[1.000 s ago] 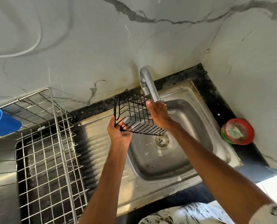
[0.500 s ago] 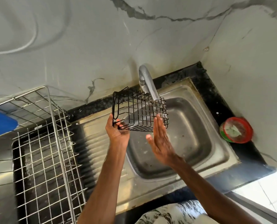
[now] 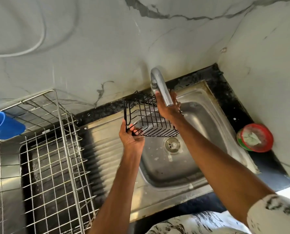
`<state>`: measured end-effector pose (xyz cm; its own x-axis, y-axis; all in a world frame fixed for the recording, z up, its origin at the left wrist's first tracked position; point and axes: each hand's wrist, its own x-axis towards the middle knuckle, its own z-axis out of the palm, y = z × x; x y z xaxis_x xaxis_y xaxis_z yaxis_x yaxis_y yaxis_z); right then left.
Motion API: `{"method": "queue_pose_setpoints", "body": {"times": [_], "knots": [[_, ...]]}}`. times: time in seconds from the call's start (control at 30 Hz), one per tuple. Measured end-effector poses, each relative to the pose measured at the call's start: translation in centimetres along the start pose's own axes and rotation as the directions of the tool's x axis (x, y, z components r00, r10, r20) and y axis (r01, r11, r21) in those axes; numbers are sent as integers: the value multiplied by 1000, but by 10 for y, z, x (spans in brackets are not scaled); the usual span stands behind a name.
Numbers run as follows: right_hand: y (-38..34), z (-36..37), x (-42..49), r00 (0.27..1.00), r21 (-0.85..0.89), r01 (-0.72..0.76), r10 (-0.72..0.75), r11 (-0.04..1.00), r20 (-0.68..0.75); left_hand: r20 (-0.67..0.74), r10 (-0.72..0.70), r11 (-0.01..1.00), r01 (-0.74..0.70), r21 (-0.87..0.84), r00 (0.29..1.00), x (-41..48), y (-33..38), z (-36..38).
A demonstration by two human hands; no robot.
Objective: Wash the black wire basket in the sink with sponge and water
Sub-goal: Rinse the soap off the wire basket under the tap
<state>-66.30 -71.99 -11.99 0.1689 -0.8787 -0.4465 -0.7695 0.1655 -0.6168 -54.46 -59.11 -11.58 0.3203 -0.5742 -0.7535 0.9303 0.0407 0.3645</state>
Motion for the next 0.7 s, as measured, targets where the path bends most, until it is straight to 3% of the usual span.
{"method": "queue_pose_setpoints", "body": {"times": [0.07,0.13,0.2,0.27,0.37,0.4,0.47,0.5,0.53,0.6,0.7], "knots": [[-14,3,16,994,104,46,-55,994,93,-16,-17,1000,17,3,1000,-3,-2,1],[-12,21,15,987,24,118,-120,993,104,-64,-32,999,33,6,997,-3,-2,3],[-7,29,-19,967,-145,252,-256,957,-6,-105,-31,999,33,13,994,-3,0,3],[13,33,-56,861,-226,458,-492,860,-128,-129,-32,999,34,13,991,-1,3,3],[47,41,-100,929,-204,330,-355,922,-101,-132,-45,999,45,-5,990,-2,4,1],[61,44,-104,937,-95,343,-347,935,-33,-135,-39,999,39,-5,990,-3,4,1],[94,55,-87,875,-25,483,-483,875,-30,-148,-26,1000,27,4,989,-5,1,1],[97,50,-76,878,9,479,-479,878,17,-151,-23,1000,24,1,988,-6,0,2],[89,39,-69,912,-59,408,-410,911,-25,-153,-24,1000,23,-9,988,-7,0,2],[82,21,-46,980,-88,197,-193,976,54,-153,-36,999,32,-29,988,-8,1,4],[74,5,-28,968,-25,203,-197,979,157,-166,-44,997,34,-65,985,-12,4,5]]}}
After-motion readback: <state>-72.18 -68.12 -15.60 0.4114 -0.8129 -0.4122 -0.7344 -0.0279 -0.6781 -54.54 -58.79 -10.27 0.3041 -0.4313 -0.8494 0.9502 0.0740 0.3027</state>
